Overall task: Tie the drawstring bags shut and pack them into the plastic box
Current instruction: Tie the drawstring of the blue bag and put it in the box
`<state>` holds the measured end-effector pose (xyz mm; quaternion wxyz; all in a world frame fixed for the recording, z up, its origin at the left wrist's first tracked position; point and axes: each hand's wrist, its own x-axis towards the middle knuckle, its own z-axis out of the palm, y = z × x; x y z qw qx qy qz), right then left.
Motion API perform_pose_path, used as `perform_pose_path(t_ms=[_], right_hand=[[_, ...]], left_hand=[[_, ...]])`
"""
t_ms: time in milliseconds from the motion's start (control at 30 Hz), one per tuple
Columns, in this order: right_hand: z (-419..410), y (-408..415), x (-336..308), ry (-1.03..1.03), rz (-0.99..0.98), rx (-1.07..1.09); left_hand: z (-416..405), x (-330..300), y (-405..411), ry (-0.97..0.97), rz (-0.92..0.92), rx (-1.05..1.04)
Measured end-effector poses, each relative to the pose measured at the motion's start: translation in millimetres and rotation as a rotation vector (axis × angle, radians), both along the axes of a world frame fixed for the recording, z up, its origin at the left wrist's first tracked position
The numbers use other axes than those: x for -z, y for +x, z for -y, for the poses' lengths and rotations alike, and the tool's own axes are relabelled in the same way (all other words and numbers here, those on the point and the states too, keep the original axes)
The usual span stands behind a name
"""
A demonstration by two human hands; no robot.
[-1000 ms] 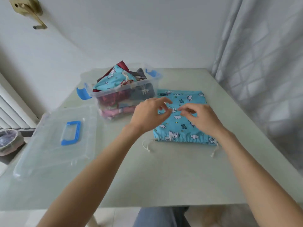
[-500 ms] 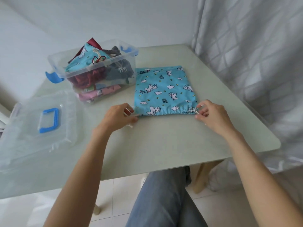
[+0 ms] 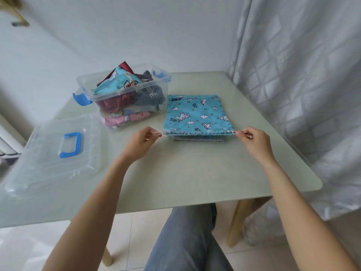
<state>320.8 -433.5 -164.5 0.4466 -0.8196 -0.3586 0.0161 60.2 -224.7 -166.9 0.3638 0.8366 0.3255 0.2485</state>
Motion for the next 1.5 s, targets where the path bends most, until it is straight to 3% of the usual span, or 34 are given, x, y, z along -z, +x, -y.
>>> perform_pose_path(t_ms=[100, 200, 500, 633, 900, 1033, 1133, 1233, 1333, 1500], right_hand=[[0, 9, 6, -0.011, -0.018, 0.095], [-3, 15, 9, -0.031, -0.098, 0.140], [-38, -3, -30, 0.678, -0.851, -0.173], [-47, -7, -32, 0.844, -1.080, -0.267], [-42, 8, -22, 0.815, -1.037, -0.115], [-36, 21, -13, 0.623, -0.768, 0.011], [-33, 23, -11, 0.336, -0.384, 0.004], [-36, 10, -15, -0.048, 0.043, -0.081], [-38, -6, -16, -0.253, 0.303, -0.236], [-34, -7, -8, -0.240, 0.431, -0.266]], left_hand=[[-5, -2, -1, -0.466, 0.501, 0.007], [-15, -3, 8, -0.765, 0.828, 0.036], [-15, -17, 46, -1.145, 1.181, 0.096], [-16, -13, 48, -0.889, 0.923, -0.050], [-31, -10, 34, -0.187, 0.394, -0.283], [-36, -10, 21, 0.147, 0.150, -0.280], [-33, -6, 19, 0.356, -0.022, -0.120], [-27, -2, 28, 0.473, -0.145, 0.039], [-25, -2, 34, 0.577, -0.179, 0.048], [-30, -2, 32, 0.677, -0.116, 0.004]])
